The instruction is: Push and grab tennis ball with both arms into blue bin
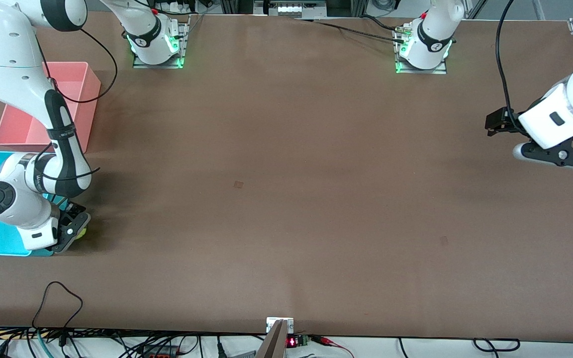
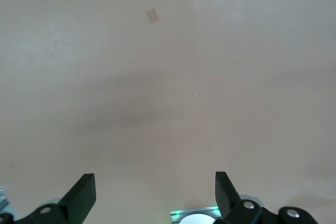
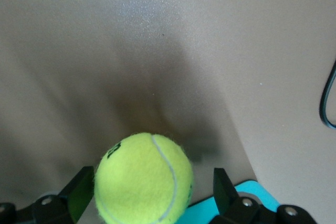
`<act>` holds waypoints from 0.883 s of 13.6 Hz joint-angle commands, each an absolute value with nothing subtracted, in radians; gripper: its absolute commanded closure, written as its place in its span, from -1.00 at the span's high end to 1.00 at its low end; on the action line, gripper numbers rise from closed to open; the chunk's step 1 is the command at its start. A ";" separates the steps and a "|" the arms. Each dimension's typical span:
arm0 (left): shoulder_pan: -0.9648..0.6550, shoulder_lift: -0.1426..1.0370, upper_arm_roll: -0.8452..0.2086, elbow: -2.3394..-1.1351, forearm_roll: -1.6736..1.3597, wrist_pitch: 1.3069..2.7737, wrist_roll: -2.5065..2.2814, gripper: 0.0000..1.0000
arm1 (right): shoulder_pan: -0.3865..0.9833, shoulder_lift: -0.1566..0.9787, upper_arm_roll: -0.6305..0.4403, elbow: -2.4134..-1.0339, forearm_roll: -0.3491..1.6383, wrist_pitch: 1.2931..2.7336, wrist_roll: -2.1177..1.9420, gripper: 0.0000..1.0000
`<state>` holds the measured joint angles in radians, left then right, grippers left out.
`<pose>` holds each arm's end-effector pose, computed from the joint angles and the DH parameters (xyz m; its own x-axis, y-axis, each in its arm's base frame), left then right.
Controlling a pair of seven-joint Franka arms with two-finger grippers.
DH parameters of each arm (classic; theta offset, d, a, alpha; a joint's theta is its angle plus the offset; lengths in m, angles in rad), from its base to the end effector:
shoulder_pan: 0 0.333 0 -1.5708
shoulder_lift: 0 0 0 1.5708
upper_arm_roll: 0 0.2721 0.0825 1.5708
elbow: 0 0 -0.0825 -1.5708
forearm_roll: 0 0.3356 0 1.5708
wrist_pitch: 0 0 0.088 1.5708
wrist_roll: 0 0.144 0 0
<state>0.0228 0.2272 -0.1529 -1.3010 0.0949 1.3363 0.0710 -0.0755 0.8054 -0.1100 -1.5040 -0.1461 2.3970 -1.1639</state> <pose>0.5304 -0.0455 0.5196 0.9652 -0.1782 -0.1916 -0.1904 -0.9806 -0.0470 0.6477 -0.1175 0.1645 0.4415 0.8862 -0.1407 0.8947 -0.4230 0.1433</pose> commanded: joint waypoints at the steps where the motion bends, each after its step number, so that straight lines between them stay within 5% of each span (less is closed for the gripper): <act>1: -0.035 0.166 -0.071 -1.348 0.041 1.339 0.051 1.00 | -0.086 0.821 -0.101 -1.483 -0.137 2.407 -1.164 0.52; 2: -0.050 0.138 -0.054 -1.377 0.041 1.368 0.001 1.00 | -0.086 0.821 -0.101 -1.483 -0.133 2.407 -1.163 0.14; 5: -0.084 0.040 -0.025 -1.492 0.040 1.463 -0.089 1.00 | -0.086 0.821 -0.101 -1.483 -0.115 2.407 -1.117 -0.59; 7: -0.123 0.025 0.024 -1.505 0.028 1.505 -0.094 1.00 | -0.089 0.819 -0.101 -1.483 -0.110 2.407 -1.092 -0.87; 12: -0.092 0.000 0.035 -1.588 -0.005 1.575 -0.090 1.00 | -0.080 0.790 -0.104 -1.480 -0.063 2.402 -0.932 -1.00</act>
<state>-0.0961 0.0390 0.0250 -1.5248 0.0191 1.5486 -0.0815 -0.0817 0.8033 -0.1097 -1.4896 -0.0752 2.4073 -1.0236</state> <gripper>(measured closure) 0.000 0.330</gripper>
